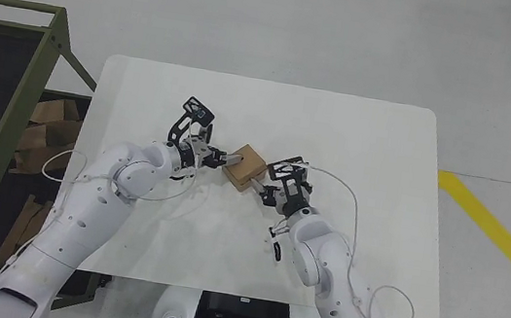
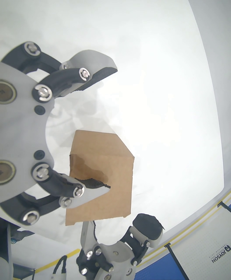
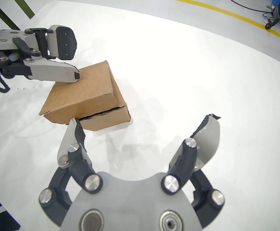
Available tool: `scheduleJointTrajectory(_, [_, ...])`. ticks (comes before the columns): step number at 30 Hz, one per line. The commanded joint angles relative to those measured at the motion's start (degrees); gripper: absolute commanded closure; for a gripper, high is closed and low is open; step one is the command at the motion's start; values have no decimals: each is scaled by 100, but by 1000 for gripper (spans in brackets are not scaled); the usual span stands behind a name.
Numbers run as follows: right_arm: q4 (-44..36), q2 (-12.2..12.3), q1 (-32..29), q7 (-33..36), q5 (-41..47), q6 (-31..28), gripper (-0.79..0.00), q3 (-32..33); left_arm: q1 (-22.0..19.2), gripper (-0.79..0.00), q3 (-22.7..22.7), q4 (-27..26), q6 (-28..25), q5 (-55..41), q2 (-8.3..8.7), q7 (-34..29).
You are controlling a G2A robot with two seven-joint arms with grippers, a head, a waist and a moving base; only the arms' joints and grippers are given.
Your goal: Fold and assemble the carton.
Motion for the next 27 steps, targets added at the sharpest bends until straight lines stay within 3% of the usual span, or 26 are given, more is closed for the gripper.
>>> scheduleJointTrajectory(1, [-2, -4, -1, -15, 28, 40, -785, 5, -11, -785, -21, 45, -90, -113, 0, -37])
scheduleJointTrajectory(14, [-14, -2, 2, -17, -17, 18, -785, -18, -206, -785, -77, 405, -641, -1161, -4, -645])
scheduleJointTrajectory(27, [-288, 36, -177, -106, -43, 114, -785, 174, -294, -785, -165, 593, -754, -1517, 12, -830])
